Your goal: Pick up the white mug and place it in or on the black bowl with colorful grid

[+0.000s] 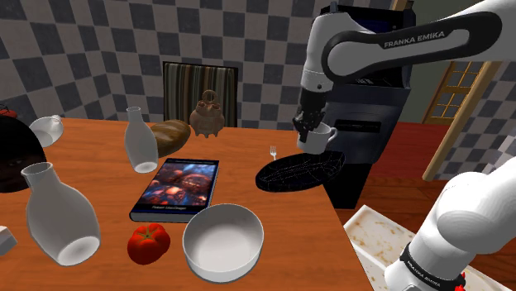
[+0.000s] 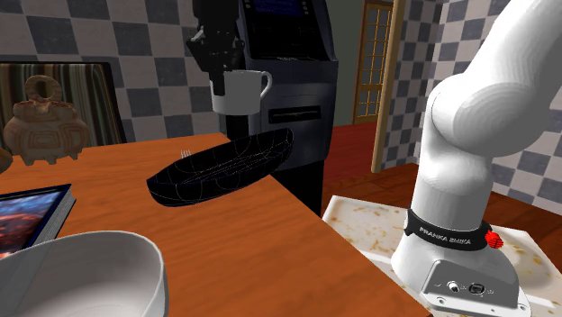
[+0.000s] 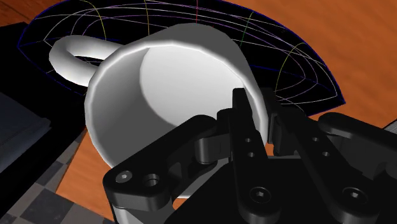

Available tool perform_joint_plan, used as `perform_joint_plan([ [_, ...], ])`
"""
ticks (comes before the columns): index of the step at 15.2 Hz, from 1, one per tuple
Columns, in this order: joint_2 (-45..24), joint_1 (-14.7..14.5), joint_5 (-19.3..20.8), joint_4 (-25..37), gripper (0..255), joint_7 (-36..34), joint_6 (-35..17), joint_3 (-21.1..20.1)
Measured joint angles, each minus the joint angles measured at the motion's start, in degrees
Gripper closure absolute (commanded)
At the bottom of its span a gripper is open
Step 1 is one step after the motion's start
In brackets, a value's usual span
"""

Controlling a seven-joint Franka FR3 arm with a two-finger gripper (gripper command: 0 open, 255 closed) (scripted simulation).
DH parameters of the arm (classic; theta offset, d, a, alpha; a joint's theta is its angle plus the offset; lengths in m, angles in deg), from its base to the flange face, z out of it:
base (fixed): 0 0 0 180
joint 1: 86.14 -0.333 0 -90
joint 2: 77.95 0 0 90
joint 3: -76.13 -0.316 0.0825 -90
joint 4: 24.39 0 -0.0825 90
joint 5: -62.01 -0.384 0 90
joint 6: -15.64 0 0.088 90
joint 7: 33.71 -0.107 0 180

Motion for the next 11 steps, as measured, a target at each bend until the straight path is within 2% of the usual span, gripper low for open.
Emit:
perform_joint_plan([
  [4,-2.4,1.8,1.4,1.9,255,3.8,-0.7,2.8],
  [11,-3.8,2.1,1.8,-1.9,255,4.1,-5.8,3.1],
])
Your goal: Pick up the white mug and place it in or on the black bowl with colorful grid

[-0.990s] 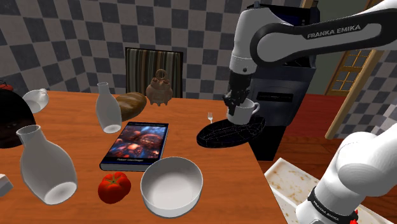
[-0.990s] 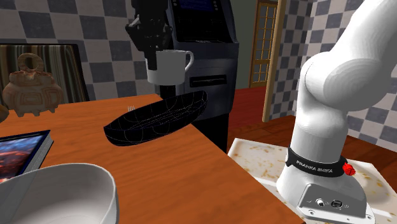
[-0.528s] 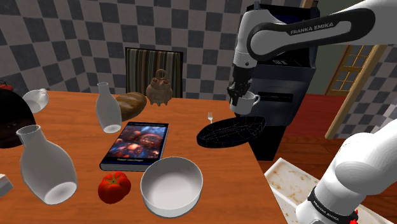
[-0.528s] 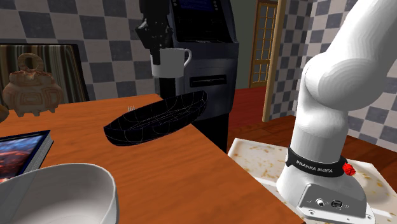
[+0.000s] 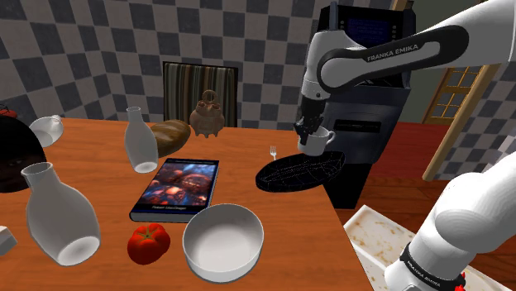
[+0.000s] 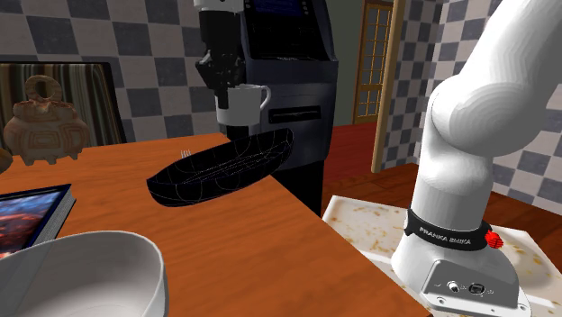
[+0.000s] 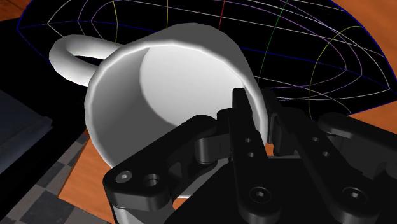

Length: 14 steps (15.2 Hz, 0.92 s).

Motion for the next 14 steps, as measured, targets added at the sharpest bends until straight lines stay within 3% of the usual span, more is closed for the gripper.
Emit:
perform_joint_plan([
  [8,-1.8,0.0,0.2,-4.9,255,-0.5,-6.6,-0.3],
  [14,-2.0,0.0,0.3,-5.4,255,-0.6,-7.4,-0.3],
])
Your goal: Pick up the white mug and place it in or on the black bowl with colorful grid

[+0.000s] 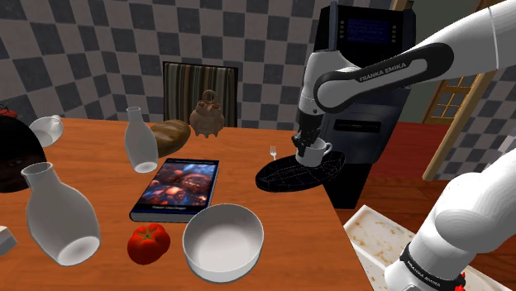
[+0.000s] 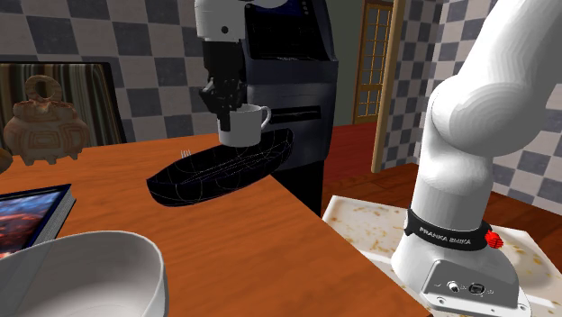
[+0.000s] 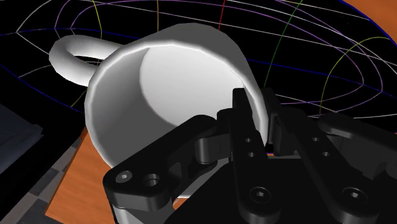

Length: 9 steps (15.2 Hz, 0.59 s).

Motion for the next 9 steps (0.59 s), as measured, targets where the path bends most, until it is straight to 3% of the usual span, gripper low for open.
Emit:
perform_joint_plan([
  [1,0.0,0.0,0.0,0.0,0,0.0,0.0,0.0],
  [7,0.0,0.0,0.0,0.0,0,0.0,0.0,0.0],
  [9,0.8,-0.2,-0.2,1.7,0,-0.1,2.5,-0.1],
])
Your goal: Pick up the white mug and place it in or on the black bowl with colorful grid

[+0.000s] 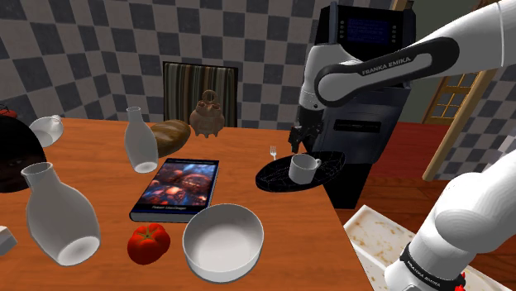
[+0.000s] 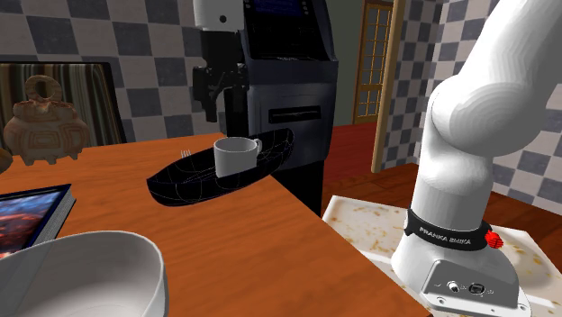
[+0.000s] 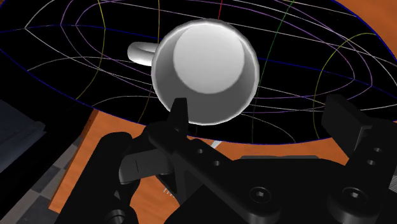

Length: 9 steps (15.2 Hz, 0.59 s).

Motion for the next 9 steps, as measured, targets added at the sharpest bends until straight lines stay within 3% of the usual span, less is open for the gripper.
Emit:
perform_joint_plan([
  [3,1.4,0.0,-0.2,2.9,0,0.4,4.3,0.2],
  [9,1.8,-0.1,-0.2,3.4,0,0.4,5.2,0.2],
])
